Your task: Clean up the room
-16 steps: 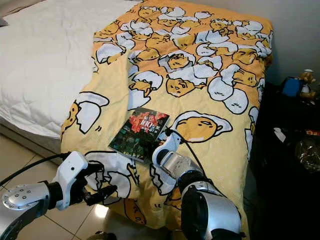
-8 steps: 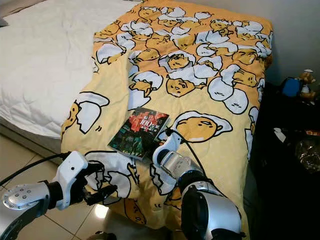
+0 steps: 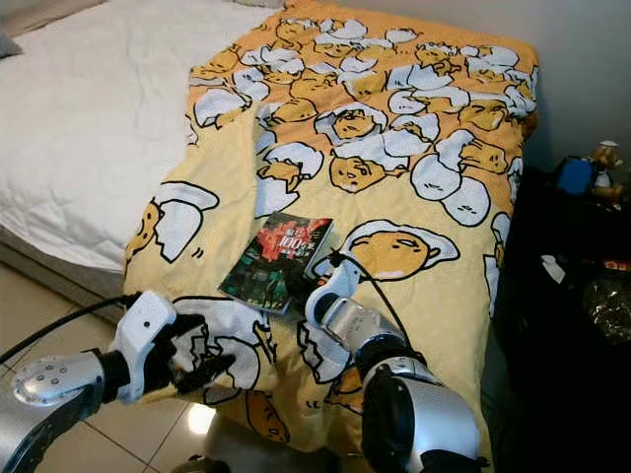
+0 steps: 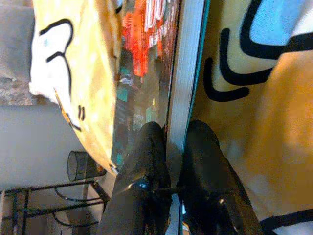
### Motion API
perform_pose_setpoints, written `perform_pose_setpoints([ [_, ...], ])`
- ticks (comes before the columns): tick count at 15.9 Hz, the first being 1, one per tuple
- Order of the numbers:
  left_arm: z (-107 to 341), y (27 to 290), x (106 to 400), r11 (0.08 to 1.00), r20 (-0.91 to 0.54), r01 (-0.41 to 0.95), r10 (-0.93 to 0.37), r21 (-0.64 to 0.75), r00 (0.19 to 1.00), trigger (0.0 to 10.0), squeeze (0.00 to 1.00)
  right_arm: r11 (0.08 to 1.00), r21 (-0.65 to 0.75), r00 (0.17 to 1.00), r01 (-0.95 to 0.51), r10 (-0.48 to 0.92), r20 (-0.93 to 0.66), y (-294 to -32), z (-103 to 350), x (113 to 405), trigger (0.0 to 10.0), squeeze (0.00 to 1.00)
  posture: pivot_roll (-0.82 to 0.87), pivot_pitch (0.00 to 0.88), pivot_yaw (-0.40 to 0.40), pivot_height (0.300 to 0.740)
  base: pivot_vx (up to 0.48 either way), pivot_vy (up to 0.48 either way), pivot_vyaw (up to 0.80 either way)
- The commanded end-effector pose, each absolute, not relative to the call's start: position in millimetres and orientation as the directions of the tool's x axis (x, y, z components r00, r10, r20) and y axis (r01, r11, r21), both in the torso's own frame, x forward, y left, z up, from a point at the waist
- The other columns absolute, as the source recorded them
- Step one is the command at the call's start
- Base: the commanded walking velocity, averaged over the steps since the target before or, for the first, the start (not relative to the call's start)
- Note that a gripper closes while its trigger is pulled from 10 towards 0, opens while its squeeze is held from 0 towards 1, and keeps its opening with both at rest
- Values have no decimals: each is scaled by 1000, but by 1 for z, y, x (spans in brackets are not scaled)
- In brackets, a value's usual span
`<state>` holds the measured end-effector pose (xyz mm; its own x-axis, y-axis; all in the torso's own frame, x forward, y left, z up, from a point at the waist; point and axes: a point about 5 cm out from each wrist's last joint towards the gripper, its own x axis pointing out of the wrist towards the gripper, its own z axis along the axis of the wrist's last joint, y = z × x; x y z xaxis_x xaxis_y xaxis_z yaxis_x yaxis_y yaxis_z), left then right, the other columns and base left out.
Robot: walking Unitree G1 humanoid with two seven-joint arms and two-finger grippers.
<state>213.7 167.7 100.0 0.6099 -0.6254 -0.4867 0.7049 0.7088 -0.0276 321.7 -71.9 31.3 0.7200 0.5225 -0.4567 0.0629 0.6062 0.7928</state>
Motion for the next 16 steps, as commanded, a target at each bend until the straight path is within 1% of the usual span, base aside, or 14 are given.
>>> perform_pose_setpoints([
  [1, 102, 171, 218, 732, -474, 681, -597, 9, 647, 10000, 1000, 611, 791, 722, 37, 531, -444, -76, 31, 322, 0, 0, -10, 1, 8, 740, 0, 0, 0],
  [2, 106, 172, 228, 794, -401, 606, -543, 40, 738, 10000, 1000, 604, 797, 731, -7, 547, -409, -85, 34, 323, 0, 0, -17, 0, 13, 740, 0, 0, 0],
  [3, 109, 173, 236, 836, -351, 547, -499, 47, 792, 10000, 1000, 604, 796, 732, -43, 561, -387, -92, 35, 323, 0, 0, -23, 0, 12, 740, 0, 0, 0],
  [6, 112, 175, 245, 855, -295, 516, -478, 61, 827, 10000, 1000, 582, 805, 734, -114, 595, -327, -103, 40, 324, 0, 0, -12, 0, -4, 740, 0, 0, 0],
  [7, 114, 183, 254, 893, -284, 438, -395, 106, 874, 10000, 1000, 574, 794, 724, -199, 633, -276, -110, 46, 324, 0, 0, -17, 0, 5, 740, 0, 0, 0],
  [8, 113, 185, 257, 892, -296, 452, -429, 7, 853, 10000, 1000, 549, 786, 707, -285, 674, -214, -116, 52, 323, 0, 0, -27, 0, 17, 740, 0, 0, 0],
  [9, 112, 185, 259, 885, -285, 455, -464, -101, 839, 10000, 800, 523, 787, 701, -328, 693, -169, -120, 57, 322, 0, 0, -34, 0, 23, 740, 0, 0, 0],
  [10, 111, 186, 261, 878, -261, 425, -473, -221, 841, 10000, 75, 491, 788, 698, -371, 707, -112, -126, 65, 322, 0, 0, -37, 0, 31, 740, 0, 0, 0],
  [11, 111, 185, 264, 847, -228, 414, -499, -335, 836, 10000, 0, 461, 788, 688, -409, 723, -65, -130, 72, 322, 0, 0, -38, 0, 33, 740, 0, 0, 0],
  [12, 110, 186, 267, 835, -215, 406, -502, -371, 838, 10000, 0, 438, 784, 673, -440, 739, -36, -133, 77, 320, 0, 0, -36, 0, 34, 740, 0, 0, 0],
  [14, 108, 182, 277, 731, -150, 419, -573, -538, 806, 10000, 0, 334, 749, 559, -572, 827, 59, -139, 97, 305, 0, 0, -40, 0, 47, 740, 0, 0, 0],
  [16, 99, 177, 281, 631, -123, 403, -622, -663, 773, 10000, 0, 236, 741, 466, -629, 877, 117, -136, 107, 292, 0, 0, -53, 0, 62, 740, 0, 0, 0],
])
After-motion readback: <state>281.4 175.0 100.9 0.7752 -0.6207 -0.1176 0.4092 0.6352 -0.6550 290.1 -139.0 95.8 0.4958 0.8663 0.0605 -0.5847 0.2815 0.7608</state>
